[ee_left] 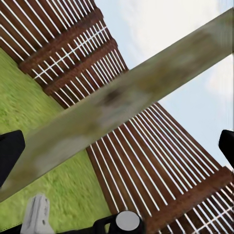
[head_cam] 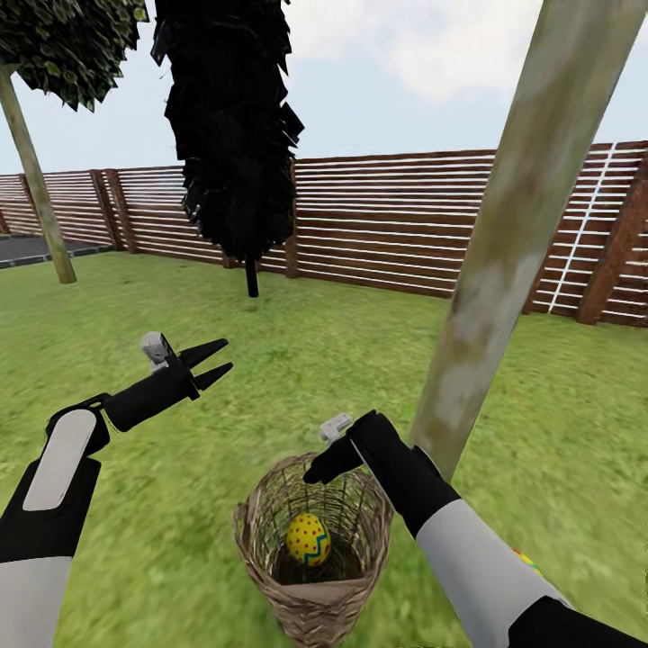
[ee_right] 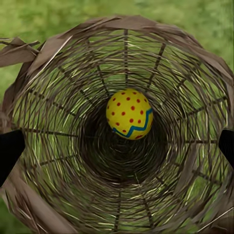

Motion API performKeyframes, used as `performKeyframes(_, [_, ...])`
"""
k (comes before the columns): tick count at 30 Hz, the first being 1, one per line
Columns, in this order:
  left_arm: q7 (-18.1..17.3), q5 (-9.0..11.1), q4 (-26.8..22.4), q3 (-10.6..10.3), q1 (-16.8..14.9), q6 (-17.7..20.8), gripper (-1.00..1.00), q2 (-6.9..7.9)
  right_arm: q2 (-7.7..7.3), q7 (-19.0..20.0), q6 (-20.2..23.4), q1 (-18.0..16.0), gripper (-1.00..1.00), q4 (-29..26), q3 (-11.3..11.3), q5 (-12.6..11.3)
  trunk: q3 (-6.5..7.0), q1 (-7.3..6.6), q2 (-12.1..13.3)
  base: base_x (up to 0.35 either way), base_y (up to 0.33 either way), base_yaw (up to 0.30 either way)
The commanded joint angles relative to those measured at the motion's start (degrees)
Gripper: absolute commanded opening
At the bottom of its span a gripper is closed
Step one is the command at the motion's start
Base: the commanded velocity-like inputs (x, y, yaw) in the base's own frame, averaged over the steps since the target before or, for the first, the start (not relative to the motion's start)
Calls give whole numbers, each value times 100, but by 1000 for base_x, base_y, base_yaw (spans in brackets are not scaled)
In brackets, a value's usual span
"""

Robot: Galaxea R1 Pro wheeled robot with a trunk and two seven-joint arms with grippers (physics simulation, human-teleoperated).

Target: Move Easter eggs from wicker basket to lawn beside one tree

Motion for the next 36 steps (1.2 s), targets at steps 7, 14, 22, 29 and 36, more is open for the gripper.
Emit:
performKeyframes(7, [-43, -39, 4, 7, -3, 28, 100, 1, 4, 40, 16, -6, 100, 144, 3, 57, 19, -1, -2, 0, 309, -271])
performKeyframes(14, [-38, -38, 131, 6, -2, 27, 100, 1, 15, -613, 2, -6, 100, 442, 4, 49, 34, -1, -2, 0, 206, -189])
performKeyframes(22, [-37, -32, 137, -5, -2, 30, 100, -1, 26, -1335, -348, -3, 100, 806, 12, -78, 34, -1, -2, 0, 10, -10])
performKeyframes(29, [-245, -39, 144, -8, 4, 30, 100, -117, 26, -1736, -900, -10, 100, 1467, 28, -432, 34, -1, -2, 0, 0, 0])
performKeyframes(36, [-392, -49, 154, -16, 57, 30, 100, -132, 26, -1745, -988, -14, 100, 1552, 38, -549, -2, 43, -83, 0, 0, 0])
